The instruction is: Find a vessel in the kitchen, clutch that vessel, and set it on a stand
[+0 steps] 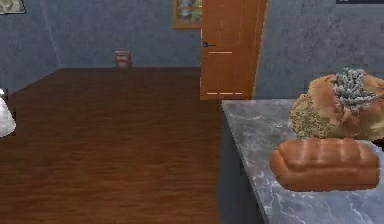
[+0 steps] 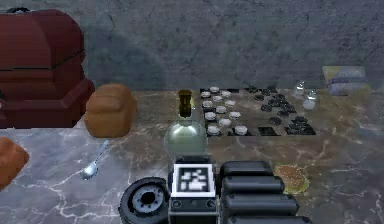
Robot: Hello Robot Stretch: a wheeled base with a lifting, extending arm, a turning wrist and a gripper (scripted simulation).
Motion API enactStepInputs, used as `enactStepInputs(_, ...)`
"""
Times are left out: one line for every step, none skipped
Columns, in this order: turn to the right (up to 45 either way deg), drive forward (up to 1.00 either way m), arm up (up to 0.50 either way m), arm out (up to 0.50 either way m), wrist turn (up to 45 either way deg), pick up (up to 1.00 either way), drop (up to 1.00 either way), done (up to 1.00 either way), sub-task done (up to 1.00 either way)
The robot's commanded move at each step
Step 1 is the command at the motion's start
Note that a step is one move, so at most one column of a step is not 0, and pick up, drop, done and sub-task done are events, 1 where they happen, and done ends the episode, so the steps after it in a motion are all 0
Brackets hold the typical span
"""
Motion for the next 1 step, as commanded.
enactStepInputs(-3.0,0.00,0.00,0.00,0.0,0.00,0.00,0.00,0.00)
